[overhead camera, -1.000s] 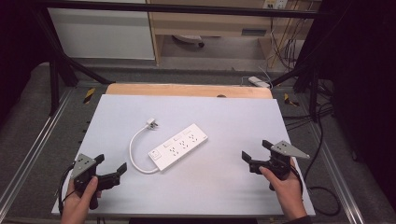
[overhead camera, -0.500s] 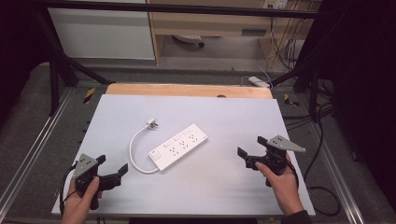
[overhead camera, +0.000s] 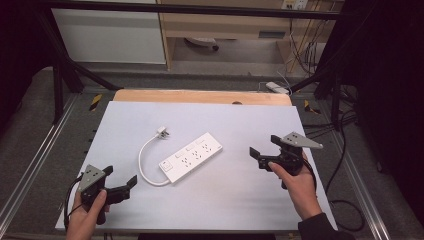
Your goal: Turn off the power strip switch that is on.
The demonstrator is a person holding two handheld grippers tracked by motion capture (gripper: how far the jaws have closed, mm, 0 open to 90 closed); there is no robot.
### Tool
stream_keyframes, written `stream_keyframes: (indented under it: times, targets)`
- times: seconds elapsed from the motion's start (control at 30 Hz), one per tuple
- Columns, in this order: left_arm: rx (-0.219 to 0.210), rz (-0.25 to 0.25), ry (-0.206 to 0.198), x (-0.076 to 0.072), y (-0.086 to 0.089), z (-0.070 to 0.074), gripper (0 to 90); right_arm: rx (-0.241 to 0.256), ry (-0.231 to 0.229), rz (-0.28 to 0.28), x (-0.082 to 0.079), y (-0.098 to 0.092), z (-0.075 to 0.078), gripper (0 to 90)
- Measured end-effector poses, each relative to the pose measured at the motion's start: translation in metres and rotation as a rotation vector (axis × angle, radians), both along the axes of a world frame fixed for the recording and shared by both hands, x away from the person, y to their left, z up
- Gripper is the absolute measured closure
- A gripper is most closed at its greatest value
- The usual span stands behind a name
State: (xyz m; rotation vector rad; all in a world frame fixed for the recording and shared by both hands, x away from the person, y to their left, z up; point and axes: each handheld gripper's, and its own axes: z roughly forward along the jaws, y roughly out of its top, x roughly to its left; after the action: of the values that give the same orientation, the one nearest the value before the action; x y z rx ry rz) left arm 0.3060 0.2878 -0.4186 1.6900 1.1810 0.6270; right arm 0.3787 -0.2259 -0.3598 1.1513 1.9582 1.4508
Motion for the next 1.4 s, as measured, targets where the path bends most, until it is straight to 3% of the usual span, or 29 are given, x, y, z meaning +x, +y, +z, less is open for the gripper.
stream_keyframes:
  times: [0.4,1.4]
  targets:
    - [-0.002,0.005,0.002,0.001,0.0,0.0,5.2,-0.035,-0.002,0.03,0.012,0.017,0.011,5.1]
    - [0.001,-0.013,0.007,0.001,-0.001,-0.001,5.3,-0.053,-0.025,0.061,0.037,0.052,0.03,7.5]
